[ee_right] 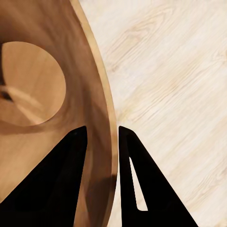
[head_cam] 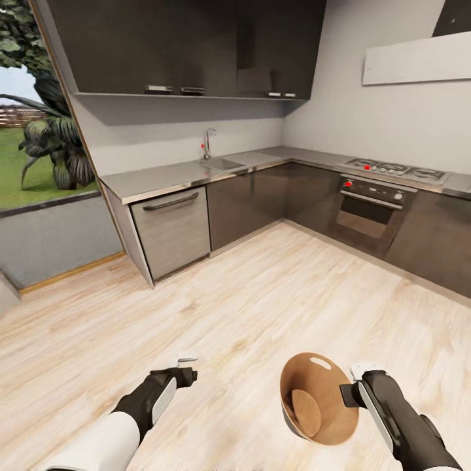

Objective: Put the three can of soda from the living room inside the tash can in the kitchen.

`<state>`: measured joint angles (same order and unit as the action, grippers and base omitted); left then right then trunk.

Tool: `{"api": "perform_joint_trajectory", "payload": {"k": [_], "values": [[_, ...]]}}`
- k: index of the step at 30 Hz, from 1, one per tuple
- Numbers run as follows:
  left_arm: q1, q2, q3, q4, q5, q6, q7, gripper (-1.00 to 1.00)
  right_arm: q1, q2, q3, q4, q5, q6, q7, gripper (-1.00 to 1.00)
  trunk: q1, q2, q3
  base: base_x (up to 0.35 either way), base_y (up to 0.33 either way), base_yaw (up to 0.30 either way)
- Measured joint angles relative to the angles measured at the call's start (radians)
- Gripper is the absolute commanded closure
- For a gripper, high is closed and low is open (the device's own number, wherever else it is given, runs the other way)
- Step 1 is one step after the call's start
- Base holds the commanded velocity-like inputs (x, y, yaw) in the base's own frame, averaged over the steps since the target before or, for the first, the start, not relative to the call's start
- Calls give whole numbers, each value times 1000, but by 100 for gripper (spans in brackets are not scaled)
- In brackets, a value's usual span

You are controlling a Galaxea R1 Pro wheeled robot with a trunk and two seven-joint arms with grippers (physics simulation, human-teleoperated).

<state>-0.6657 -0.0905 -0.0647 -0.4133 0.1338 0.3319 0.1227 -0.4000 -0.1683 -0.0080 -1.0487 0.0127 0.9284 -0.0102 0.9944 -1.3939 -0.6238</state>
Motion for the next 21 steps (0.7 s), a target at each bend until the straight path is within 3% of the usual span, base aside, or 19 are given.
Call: {"api": "perform_joint_trajectory", "payload": {"k": [21], "values": [[0,2,5,1,0,9,8,-100,0,0,0,15,5,-8,-2,100,0,0,-26,0,0,202]]}}
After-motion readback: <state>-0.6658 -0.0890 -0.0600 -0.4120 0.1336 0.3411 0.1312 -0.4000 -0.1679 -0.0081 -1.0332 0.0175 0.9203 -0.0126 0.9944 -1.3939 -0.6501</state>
